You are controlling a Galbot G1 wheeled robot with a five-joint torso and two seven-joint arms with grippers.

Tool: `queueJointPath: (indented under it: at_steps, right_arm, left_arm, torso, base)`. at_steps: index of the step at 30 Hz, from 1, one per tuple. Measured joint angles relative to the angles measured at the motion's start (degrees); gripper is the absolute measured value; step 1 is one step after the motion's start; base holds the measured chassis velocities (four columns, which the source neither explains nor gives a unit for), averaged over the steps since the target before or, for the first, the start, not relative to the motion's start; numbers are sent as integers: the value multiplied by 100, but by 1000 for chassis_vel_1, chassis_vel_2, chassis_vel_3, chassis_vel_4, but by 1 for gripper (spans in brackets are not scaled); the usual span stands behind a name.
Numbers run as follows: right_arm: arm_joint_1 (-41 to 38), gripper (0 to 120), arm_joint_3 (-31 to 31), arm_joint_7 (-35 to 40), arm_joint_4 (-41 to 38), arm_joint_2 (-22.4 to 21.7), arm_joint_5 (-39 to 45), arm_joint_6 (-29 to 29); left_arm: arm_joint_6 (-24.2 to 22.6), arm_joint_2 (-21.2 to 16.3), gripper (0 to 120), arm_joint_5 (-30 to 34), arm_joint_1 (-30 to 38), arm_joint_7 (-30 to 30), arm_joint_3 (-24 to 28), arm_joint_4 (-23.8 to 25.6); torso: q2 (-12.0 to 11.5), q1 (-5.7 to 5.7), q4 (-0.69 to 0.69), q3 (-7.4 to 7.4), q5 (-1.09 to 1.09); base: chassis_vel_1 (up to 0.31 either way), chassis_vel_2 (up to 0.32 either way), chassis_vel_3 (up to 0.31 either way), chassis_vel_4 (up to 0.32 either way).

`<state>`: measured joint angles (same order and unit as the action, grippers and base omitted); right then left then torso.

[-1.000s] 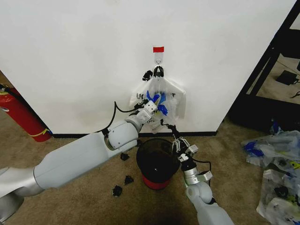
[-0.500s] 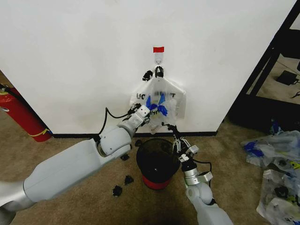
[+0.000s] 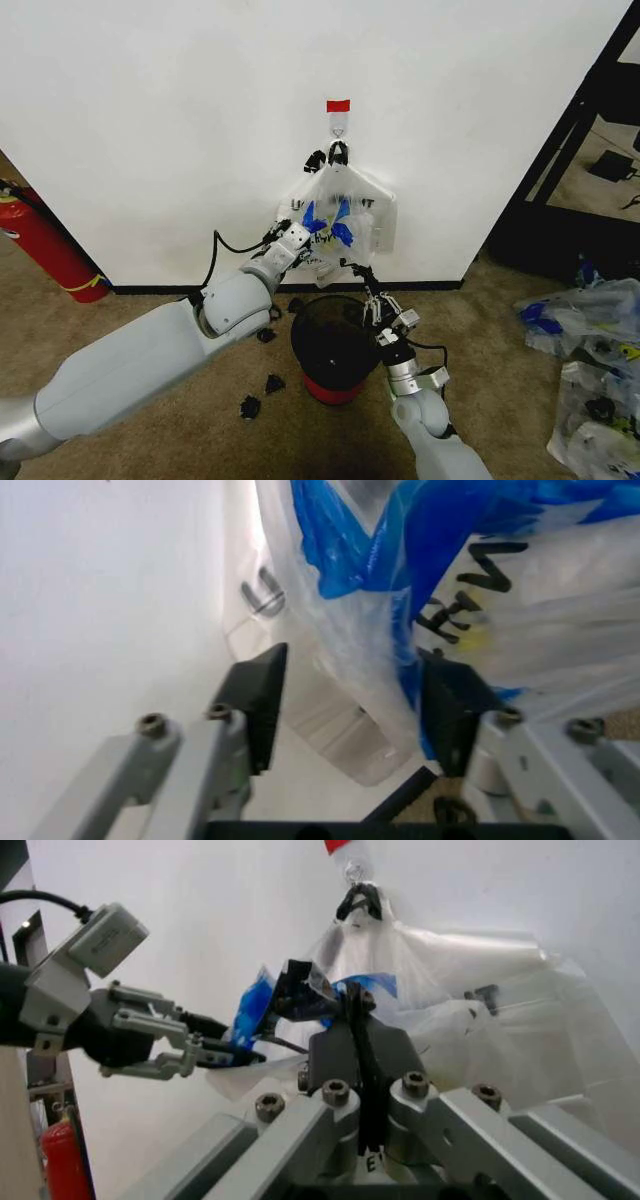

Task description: Pick up the garbage bag from the wall and place it over the trash bin.

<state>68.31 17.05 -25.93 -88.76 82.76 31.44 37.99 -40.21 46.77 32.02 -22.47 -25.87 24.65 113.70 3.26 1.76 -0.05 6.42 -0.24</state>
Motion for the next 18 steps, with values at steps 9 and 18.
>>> queueJointPath:
  at_steps: [9,18]
  right_arm:
    - [24,0,-18,23,-38,5,-33,-1]
    - [66,0,-19,56,-60,-5,-69,0]
  left_arm:
    - [10,-52,16,43,-125,-2,-80,105]
    - [147,-139,0,57,-303,14,-197,200]
  torso:
    - [0,0,0,0,0]
    - [0,0,0,0,0]
  base:
    - [0,0,0,0]
    - [0,0,0,0]
